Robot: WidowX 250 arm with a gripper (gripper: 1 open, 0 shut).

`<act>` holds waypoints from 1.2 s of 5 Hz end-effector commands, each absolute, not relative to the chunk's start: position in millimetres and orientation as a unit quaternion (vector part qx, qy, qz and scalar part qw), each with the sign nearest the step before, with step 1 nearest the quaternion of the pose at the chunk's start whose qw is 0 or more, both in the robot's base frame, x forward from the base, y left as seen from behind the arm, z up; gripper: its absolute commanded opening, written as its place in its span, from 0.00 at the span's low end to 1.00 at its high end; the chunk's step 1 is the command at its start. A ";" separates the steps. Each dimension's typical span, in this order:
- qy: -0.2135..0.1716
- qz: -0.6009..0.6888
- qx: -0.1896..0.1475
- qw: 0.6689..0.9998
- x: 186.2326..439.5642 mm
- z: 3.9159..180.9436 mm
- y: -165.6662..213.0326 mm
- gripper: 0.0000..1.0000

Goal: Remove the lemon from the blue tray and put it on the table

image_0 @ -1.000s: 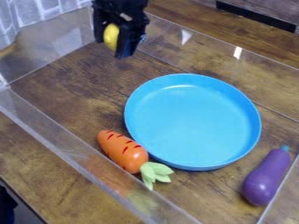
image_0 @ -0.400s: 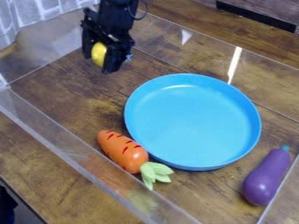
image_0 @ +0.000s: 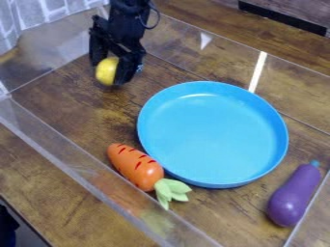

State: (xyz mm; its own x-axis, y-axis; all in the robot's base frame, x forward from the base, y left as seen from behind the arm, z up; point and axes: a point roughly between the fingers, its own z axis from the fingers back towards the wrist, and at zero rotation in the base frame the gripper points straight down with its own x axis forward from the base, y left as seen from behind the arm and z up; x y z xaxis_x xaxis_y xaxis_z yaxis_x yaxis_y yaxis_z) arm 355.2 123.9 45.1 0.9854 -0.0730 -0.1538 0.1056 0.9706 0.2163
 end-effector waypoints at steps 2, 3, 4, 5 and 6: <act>0.042 -0.020 0.120 0.992 361.4 62.6 141.3 1.00; 0.044 -0.018 0.119 0.992 361.8 59.7 142.9 0.00; 0.043 -0.014 0.117 0.992 360.5 60.2 143.8 1.00; 0.041 -0.012 0.115 0.992 359.7 61.7 144.0 0.00; 0.037 -0.010 0.112 0.993 357.5 65.6 143.8 0.00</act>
State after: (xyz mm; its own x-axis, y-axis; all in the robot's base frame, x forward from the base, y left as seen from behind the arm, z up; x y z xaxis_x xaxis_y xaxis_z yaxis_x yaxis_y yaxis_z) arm 356.6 135.2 41.2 0.9895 -0.0341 -0.1403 0.0625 0.9772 0.2031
